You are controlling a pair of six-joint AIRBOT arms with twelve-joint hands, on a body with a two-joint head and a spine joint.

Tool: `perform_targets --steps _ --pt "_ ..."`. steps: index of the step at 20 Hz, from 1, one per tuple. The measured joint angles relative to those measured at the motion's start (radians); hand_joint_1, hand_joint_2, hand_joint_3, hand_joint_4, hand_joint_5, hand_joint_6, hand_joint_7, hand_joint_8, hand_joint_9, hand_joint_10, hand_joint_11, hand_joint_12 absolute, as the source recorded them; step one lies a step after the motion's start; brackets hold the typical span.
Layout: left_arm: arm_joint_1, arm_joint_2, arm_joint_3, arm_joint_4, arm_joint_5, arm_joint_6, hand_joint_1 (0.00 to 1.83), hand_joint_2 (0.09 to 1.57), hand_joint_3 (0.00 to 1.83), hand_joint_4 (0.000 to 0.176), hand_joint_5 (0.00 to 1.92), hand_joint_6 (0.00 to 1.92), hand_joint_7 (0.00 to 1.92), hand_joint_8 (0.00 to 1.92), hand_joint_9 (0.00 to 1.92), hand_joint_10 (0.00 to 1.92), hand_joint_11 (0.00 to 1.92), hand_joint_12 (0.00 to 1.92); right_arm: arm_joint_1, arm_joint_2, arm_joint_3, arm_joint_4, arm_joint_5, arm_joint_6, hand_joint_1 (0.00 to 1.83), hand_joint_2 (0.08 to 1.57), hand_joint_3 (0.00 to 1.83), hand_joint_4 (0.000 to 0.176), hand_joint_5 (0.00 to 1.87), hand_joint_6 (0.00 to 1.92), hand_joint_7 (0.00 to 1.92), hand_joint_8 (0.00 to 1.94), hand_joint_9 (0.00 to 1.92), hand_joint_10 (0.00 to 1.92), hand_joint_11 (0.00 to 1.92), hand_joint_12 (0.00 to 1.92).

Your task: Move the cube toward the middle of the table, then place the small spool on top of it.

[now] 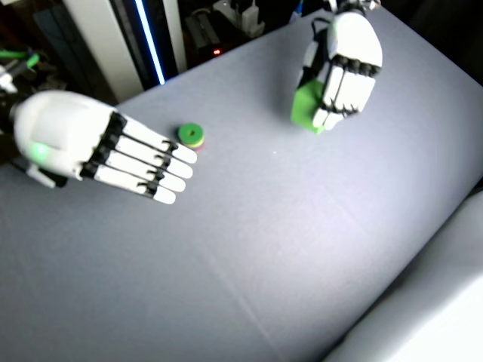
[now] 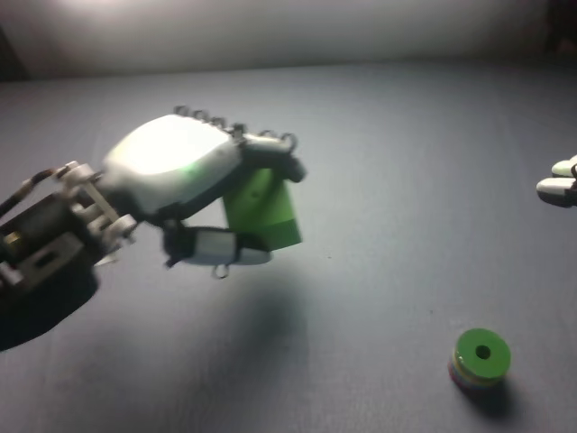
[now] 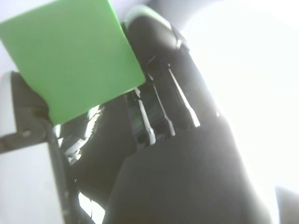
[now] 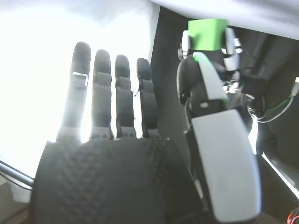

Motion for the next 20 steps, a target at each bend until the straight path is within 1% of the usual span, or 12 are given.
perform_targets --steps 3,6,8,10,12,13,14,15,16,17,18,20 --pt "-0.051 -0.061 0.044 0.05 0.048 -0.034 1.28 1.06 0.0 0.0 1.19 0.41 1.07 1.05 1.05 0.79 0.86 1.36 0.007 -0.01 0.005 -0.002 -0.001 0.0 0.85 1.3 0.0 0.0 0.44 0.0 0.45 0.0 0.45 0.0 0.26 0.62" --pt "-0.069 -0.094 0.064 0.077 0.079 -0.049 1.28 1.06 0.0 0.0 1.15 0.49 1.1 1.01 1.09 0.93 0.91 1.48 0.019 -0.017 0.007 -0.005 -0.005 0.0 0.66 1.4 0.0 0.0 0.15 0.0 0.29 0.0 0.34 0.0 0.15 0.6" --pt "-0.074 -0.119 0.082 0.083 0.1 -0.05 1.28 1.04 0.0 0.0 1.16 0.54 1.17 0.85 1.1 0.78 0.82 1.4 0.029 -0.024 0.013 -0.01 -0.005 0.0 0.69 1.42 0.0 0.0 0.09 0.0 0.26 0.0 0.34 0.0 0.07 0.77" --pt "-0.073 -0.143 0.102 0.085 0.125 -0.073 1.28 1.07 0.0 0.0 1.22 0.27 1.06 1.11 1.07 0.89 0.78 1.52 0.036 -0.027 0.014 -0.01 -0.004 0.0 0.64 1.44 0.0 0.017 0.07 0.0 0.23 0.0 0.32 0.0 0.03 0.83" --pt "-0.065 -0.171 0.123 0.095 0.15 -0.103 1.27 1.12 0.0 0.0 1.07 0.5 0.95 1.29 1.03 1.12 0.89 1.51 0.036 -0.029 0.016 -0.01 -0.004 0.0 0.64 1.46 0.0 0.015 0.09 0.0 0.25 0.0 0.35 0.01 0.09 0.79" --pt "-0.061 -0.175 0.123 0.103 0.165 -0.105 1.26 1.14 0.0 0.0 0.98 0.66 0.92 1.34 0.99 1.1 0.87 1.51 0.043 -0.03 0.016 -0.013 -0.008 0.0 0.64 1.46 0.0 0.012 0.1 0.01 0.27 0.01 0.36 0.01 0.09 0.79" --pt "-0.059 -0.177 0.124 0.108 0.18 -0.106 1.11 1.15 0.0 0.0 0.92 1.0 0.77 0.82 0.8 0.92 0.59 1.45 0.043 -0.031 0.016 -0.012 -0.007 0.0 0.64 1.46 0.0 0.017 0.1 0.0 0.25 0.0 0.34 0.0 0.07 0.78" --pt "-0.059 -0.181 0.127 0.113 0.186 -0.109 0.99 1.09 0.0 0.0 0.76 0.38 0.79 0.44 0.75 0.74 0.48 1.38 0.047 -0.031 0.016 -0.014 -0.006 0.0 0.64 1.46 0.0 0.028 0.09 0.0 0.24 0.0 0.32 0.0 0.04 0.77" --pt "-0.059 -0.181 0.127 0.114 0.187 -0.109 0.96 1.07 0.0 0.0 0.69 0.09 0.76 0.18 0.68 0.52 0.37 1.25 0.047 -0.031 0.016 -0.014 -0.006 0.0 0.65 1.45 0.0 0.025 0.1 0.0 0.24 0.0 0.33 0.0 0.05 0.77" --pt "-0.059 -0.181 0.13 0.117 0.191 -0.109 0.97 1.05 0.0 0.0 0.59 0.03 0.7 0.05 0.65 0.29 0.33 1.05 0.047 -0.031 0.016 -0.016 -0.005 0.0 0.62 1.45 0.0 0.023 0.1 0.0 0.23 0.0 0.32 0.0 0.05 0.77" --pt "-0.059 -0.181 0.13 0.117 0.194 -0.109 0.93 1.04 0.0 0.053 0.46 0.0 0.55 0.01 0.6 0.12 0.31 0.97 0.047 -0.031 0.018 -0.016 -0.006 0.0 0.65 1.44 0.0 0.026 0.11 0.0 0.24 0.0 0.33 0.0 0.06 0.77" --pt "-0.059 -0.181 0.13 0.117 0.199 -0.108 0.91 1.01 0.0 0.102 0.33 0.0 0.37 0.0 0.45 0.01 0.13 0.92 0.047 -0.032 0.018 -0.014 -0.006 0.0 0.63 1.44 0.0 0.025 0.1 0.0 0.25 0.0 0.34 0.0 0.07 0.76"
